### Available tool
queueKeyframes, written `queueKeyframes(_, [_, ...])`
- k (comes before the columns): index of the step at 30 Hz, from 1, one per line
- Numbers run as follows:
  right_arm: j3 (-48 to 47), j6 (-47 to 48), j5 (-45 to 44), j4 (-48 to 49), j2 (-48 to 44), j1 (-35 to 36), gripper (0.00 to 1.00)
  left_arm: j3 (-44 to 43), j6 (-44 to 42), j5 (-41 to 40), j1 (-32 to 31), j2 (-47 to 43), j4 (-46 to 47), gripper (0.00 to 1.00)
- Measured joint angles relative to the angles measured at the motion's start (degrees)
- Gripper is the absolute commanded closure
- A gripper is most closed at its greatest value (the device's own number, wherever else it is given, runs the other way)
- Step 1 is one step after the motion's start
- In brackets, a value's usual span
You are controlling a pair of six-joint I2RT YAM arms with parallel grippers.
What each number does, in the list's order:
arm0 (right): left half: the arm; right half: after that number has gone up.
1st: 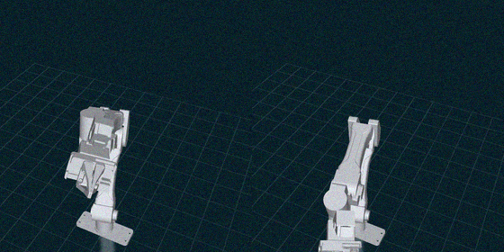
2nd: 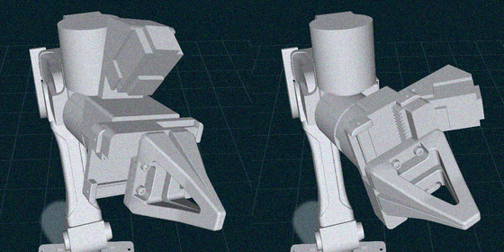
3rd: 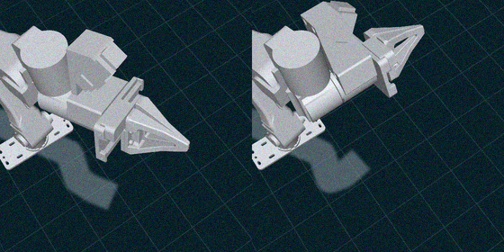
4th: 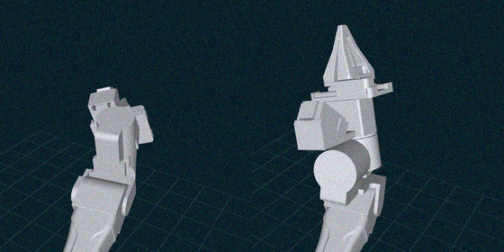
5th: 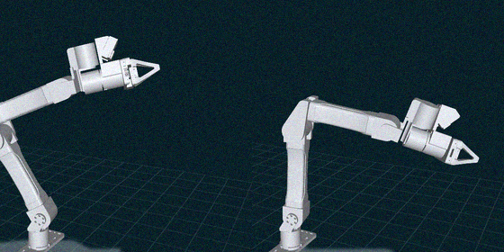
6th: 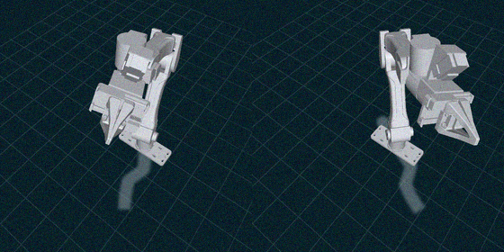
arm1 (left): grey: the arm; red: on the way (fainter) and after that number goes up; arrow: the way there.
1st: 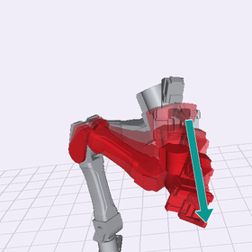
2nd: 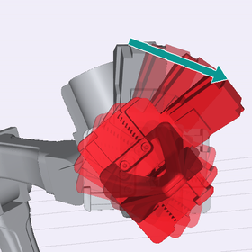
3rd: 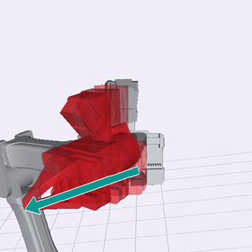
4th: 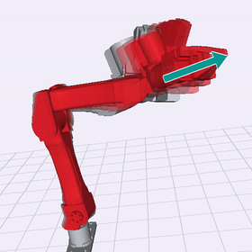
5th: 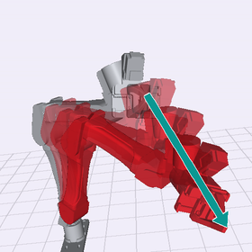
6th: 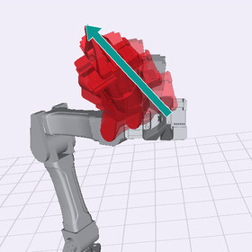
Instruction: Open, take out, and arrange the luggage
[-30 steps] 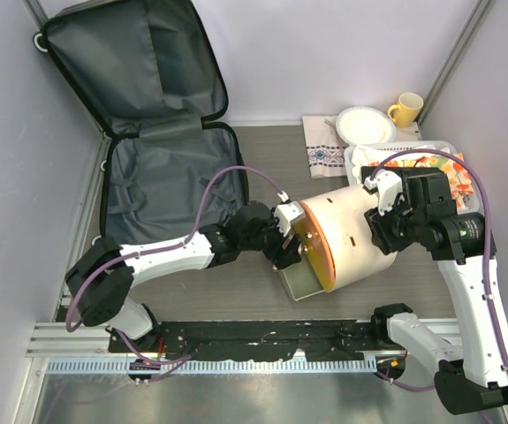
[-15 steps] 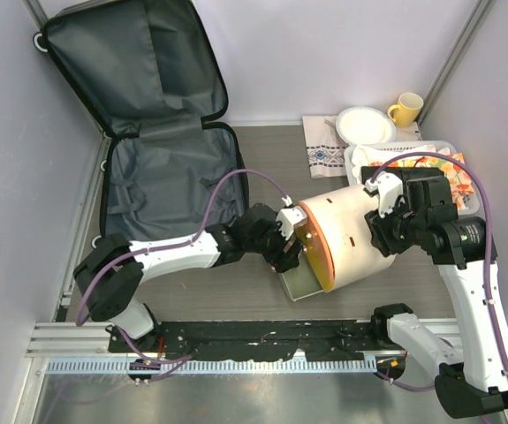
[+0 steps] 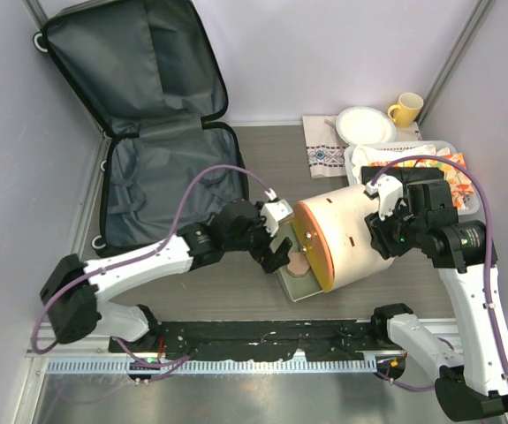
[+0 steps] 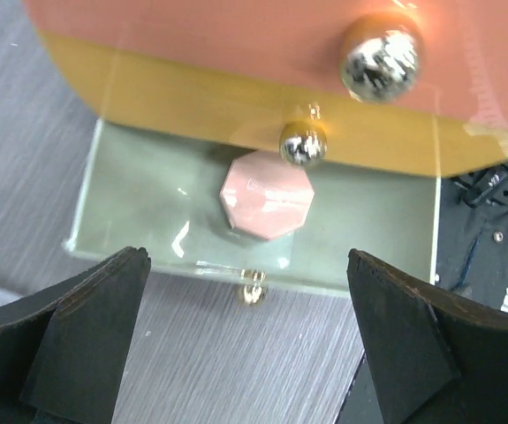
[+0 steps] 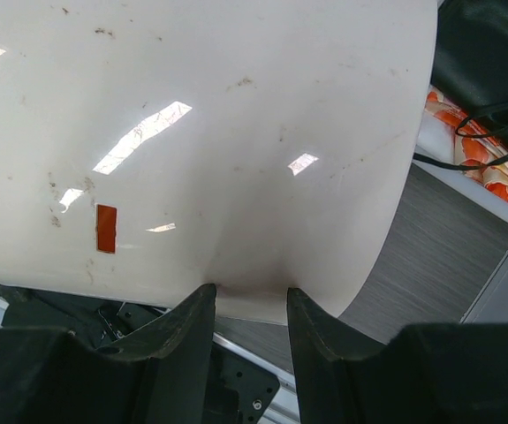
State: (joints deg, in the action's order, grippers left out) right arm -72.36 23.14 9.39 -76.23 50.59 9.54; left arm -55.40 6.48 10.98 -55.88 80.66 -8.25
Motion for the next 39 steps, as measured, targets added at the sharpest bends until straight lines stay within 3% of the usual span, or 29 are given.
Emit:
queueKeyframes(2, [0.0, 0.02, 0.0, 0.02, 0.0, 0.0, 0.56, 2.23, -1.18, 0.0, 0.96, -5.09, -0.57, 0.13])
queueKeyframes(3, [0.02, 0.04, 0.02, 0.0, 0.0, 0.0, 0.56, 3.58, -1.9, 0.17, 1.77, -7.63, -0.72, 0.26])
queueKeyframes(5, [0.04, 0.04, 0.04, 0.02, 0.0, -0.02, 0.56, 6.21, -3.89, 0.83, 3.3, -11.72, -1.38, 0.41])
queueKeyframes(6, [0.04, 0.04, 0.09, 0.02, 0.0, -0.02, 0.56, 7.87, -5.09, 1.2, 4.09, -13.6, -1.62, 0.56])
queueKeyframes(8, [0.07, 0.04, 0.11, 0.02, 0.0, -0.02, 0.56, 10.99, -7.04, 2.36, 5.16, -15.67, -1.75, 0.68])
queueKeyframes(9, [0.13, 0.04, 0.11, 0.02, -0.09, -0.02, 0.56, 12.63, -7.91, 3.06, 5.25, -16.11, -1.62, 0.8])
queueKeyframes(13, [0.7, -0.09, 0.17, 0.13, -0.66, -0.02, 0.55, 17.9, -9.66, 5.07, 5.2, -14.1, 0.13, 0.99])
queueKeyframes(19, [1.62, -0.83, 0.52, -1.18, -0.72, 0.0, 0.56, 18.36, -8.11, 5.07, 5.11, -3.34, 8.66, 1.0])
queueKeyframes(26, [3.06, -1.18, 1.36, -2.67, -0.33, 0.0, 0.56, 16.37, -0.57, 4.98, 5.11, 7.56, 23.61, 1.0])
queueKeyframes(39, [4.42, -2.08, 2.29, -2.95, 0.07, 0.0, 0.56, 12.72, 10.27, 5.07, 4.11, 15.89, 39.87, 0.88])
